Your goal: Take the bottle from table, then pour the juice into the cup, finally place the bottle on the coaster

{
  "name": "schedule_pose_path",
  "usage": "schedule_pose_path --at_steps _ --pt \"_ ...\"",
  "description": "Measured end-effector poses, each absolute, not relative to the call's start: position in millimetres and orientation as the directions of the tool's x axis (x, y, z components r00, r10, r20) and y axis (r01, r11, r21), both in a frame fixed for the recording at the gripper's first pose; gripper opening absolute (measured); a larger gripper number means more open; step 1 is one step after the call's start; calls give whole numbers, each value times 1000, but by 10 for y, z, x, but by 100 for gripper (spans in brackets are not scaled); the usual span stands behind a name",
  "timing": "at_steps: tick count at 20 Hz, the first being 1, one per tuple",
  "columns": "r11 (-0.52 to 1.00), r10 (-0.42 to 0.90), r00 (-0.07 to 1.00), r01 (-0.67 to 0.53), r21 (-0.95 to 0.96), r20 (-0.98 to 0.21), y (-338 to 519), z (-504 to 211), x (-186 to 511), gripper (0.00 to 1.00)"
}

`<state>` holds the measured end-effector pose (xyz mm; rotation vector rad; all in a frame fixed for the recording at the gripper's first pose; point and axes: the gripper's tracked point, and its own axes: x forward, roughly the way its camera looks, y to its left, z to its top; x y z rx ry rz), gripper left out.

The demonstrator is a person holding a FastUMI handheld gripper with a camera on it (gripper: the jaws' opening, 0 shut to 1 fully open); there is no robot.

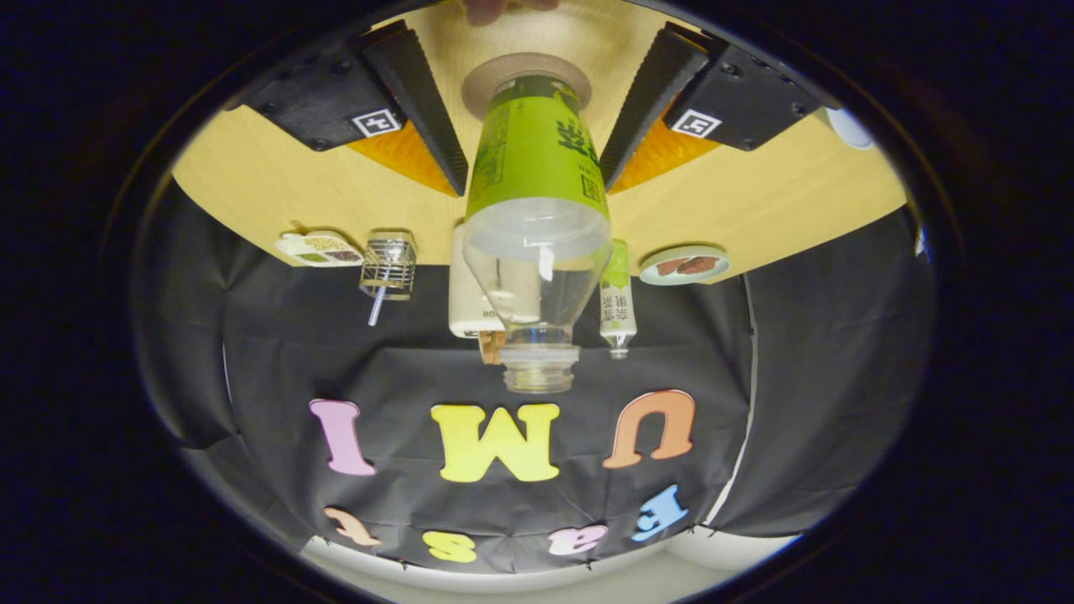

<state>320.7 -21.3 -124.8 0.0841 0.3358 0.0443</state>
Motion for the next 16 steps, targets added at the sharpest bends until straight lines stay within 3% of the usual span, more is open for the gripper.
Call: schedule_pose_path --at_steps 8,16 --pt "998 26 973 -13 59 -230 -208 -755 2383 100" --pt "993 -99 991 104 56 -93 -171 -36 1136 100"
